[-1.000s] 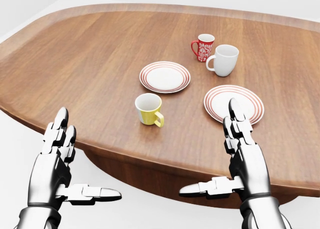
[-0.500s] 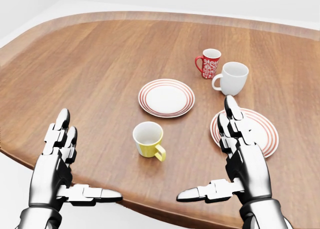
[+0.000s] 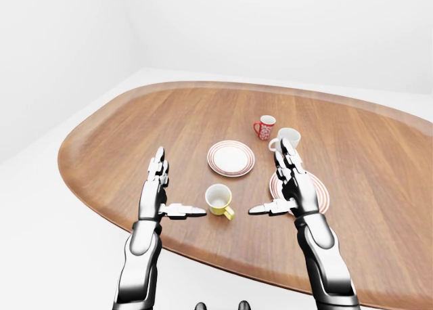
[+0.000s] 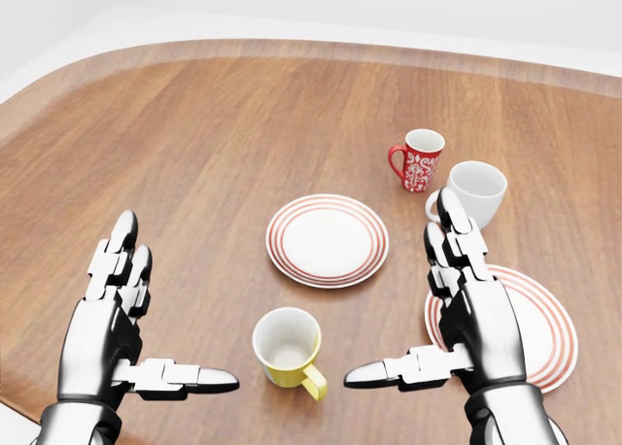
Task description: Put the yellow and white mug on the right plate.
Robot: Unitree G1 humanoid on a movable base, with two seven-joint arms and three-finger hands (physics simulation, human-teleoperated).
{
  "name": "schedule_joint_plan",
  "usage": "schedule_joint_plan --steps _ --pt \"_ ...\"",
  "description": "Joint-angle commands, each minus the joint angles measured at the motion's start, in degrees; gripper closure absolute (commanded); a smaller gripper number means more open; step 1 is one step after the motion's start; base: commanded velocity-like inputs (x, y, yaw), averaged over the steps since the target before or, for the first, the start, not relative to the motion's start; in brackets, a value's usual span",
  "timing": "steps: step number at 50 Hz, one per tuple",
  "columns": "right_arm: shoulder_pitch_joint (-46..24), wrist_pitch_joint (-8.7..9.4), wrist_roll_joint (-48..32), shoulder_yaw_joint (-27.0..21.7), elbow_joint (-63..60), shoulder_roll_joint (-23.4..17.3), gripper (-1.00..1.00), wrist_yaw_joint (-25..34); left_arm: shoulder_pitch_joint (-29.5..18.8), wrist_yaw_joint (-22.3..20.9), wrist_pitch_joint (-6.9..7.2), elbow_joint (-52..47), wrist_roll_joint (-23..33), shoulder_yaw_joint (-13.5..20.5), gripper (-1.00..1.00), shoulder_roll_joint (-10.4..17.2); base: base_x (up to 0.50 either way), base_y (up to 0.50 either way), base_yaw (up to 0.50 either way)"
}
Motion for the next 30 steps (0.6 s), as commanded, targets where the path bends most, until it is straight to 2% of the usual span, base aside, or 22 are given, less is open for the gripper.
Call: schedule_joint_plan --steps 1,7,23,24,25,30 --pt "0.9 0.0 1.3 0.2 -0.9 0.0 -1.0 1.2 0.3 0.0 0.0 -0.2 0.1 -0.1 -1.0 0.0 0.0 0.0 0.0" --pt "0.7 0.0 -0.2 0.2 -1.4 0.3 -1.0 -0.6 0.3 0.0 0.0 -0.2 0.2 -0.2 -1.0 -0.1 -0.1 0.37 0.0" --pt "-0.1 0.0 0.0 0.0 1.0 0.1 -1.0 -1.6 0.4 -0.1 0.0 -0.1 0.3 -0.4 -1.0 -0.1 0.0 0.0 0.0" --pt "1.2 0.0 3.7 0.2 -1.1 0.0 -1.0 2.4 0.5 -0.1 0.0 -0.3 0.4 -0.4 -1.0 -0.1 0.0 0.0 0.0" --pt "1.9 0.0 6.1 -0.3 -2.5 0.5 -1.0 2.9 0.6 -0.1 0.0 -0.5 0.4 -0.5 -1.0 -0.1 0.0 0.0 0.0" --pt "0.5 0.0 4.3 -0.8 0.1 0.2 -1.0 -0.2 0.5 -0.1 0.0 0.0 0.6 -0.5 -1.0 -0.1 0.48 0.14 0.0"
